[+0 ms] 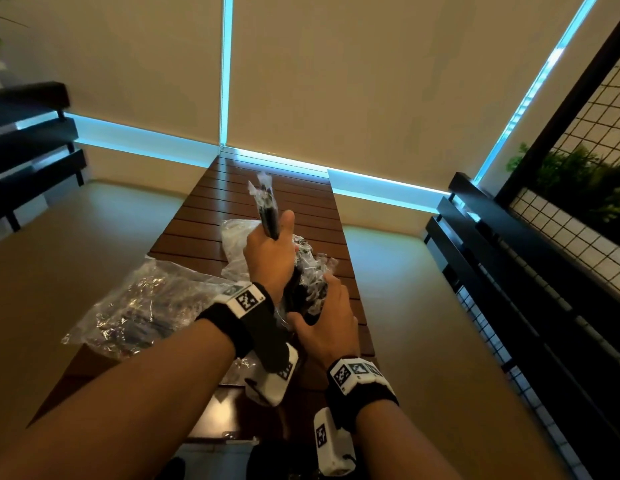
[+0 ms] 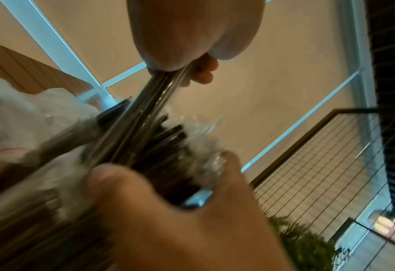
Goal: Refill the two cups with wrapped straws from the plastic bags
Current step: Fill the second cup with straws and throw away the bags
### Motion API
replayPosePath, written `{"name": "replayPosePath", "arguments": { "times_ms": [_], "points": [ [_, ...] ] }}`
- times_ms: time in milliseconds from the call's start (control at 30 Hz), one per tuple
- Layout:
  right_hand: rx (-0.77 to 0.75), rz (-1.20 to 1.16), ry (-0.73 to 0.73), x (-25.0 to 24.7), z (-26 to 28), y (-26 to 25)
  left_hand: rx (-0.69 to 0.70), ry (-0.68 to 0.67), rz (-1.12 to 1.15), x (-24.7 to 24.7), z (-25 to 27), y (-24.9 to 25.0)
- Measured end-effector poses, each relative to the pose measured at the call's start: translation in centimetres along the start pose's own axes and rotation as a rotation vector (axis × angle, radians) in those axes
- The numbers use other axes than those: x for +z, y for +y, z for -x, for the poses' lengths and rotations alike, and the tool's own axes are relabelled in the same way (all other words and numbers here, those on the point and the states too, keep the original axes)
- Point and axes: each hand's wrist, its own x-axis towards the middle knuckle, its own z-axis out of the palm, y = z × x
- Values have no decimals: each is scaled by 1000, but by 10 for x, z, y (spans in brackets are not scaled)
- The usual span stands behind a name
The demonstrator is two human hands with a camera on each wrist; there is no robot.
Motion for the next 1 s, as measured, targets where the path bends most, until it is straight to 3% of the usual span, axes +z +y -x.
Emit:
{"name": "replayPosePath", "arguments": {
  "times_ms": [267,400,467,600,667,733,800,1000],
  "points": [
    [-6,-2,-4,8,-3,7,330,-265,-463,-13,35,-64],
    [-14,-30,-17,6,-3,9,269,-312,-432,-23,30,-46],
    [-8,-41,-11,7,-3,7,313,-337,-428,-29,24,-26],
    [-21,-43,10,10,-3,6,824,-374,-582,-29,13,15],
    [-21,-89,5,9,-2,7,986,-502,-790,-24,15,21],
    [-38,-94,-11,9,-3,7,923,-706,-1022,-25,19,1],
    [-53,-72,-41,9,-5,6,791,-826,-1145,-33,24,-25],
    [-73,-86,-85,6,-3,6,833,-732,-1108,-38,21,-24]
  ]
}}
